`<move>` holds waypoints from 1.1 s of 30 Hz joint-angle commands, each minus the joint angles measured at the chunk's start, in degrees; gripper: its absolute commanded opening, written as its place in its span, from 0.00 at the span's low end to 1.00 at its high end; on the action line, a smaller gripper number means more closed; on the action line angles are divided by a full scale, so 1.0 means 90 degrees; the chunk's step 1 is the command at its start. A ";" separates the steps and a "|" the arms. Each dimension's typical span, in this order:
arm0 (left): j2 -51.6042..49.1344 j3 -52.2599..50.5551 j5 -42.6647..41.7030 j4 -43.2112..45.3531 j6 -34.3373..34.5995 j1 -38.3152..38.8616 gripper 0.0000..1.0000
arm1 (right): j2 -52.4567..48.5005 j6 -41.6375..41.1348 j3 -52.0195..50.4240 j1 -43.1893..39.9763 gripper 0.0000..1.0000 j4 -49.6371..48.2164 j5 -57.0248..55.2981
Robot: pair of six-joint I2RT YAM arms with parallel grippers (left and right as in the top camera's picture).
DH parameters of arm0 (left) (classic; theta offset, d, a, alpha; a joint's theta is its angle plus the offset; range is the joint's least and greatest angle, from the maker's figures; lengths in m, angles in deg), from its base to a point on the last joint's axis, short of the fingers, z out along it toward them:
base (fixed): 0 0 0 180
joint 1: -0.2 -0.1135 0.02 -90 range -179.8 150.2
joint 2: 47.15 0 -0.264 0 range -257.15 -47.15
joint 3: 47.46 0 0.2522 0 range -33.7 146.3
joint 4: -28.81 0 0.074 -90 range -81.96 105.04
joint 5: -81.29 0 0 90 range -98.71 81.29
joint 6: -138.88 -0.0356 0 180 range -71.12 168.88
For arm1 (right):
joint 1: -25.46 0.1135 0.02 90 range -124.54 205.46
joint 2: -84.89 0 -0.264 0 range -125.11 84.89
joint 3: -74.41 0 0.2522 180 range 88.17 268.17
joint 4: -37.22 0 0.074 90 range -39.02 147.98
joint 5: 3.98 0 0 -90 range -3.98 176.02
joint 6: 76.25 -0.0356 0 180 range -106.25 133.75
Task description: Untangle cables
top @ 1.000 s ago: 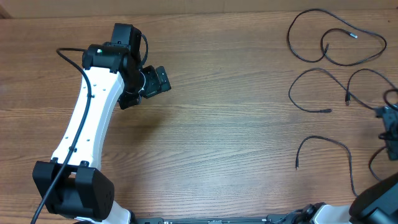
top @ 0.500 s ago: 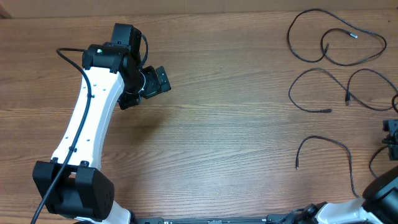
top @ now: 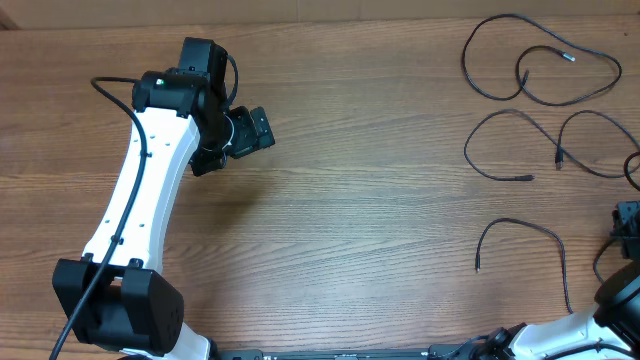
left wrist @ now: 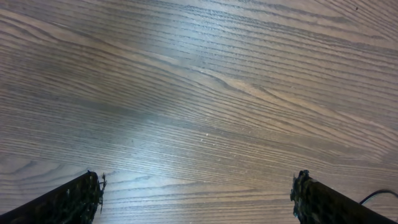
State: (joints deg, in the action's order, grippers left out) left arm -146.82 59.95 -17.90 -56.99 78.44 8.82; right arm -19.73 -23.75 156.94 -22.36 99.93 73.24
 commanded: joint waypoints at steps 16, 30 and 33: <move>-0.0049 0.0002 0.0046 0.0002 -0.0143 0.0002 1.00 | -0.0738 0.0058 -0.0063 -0.0041 0.37 -0.0192 0.0148; -0.0049 0.0005 0.0046 0.0002 -0.0143 0.0002 1.00 | -0.0736 0.0384 -0.0061 -0.0041 0.08 -0.0374 0.1530; -0.0049 0.0002 0.0046 0.0002 -0.0143 0.0002 1.00 | -0.0736 0.0384 -0.0056 -0.0039 0.04 -0.0437 0.2072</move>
State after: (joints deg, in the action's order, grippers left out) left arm -146.82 59.95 -17.90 -56.99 78.29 8.82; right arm -25.28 -20.53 156.94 -22.57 96.39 84.43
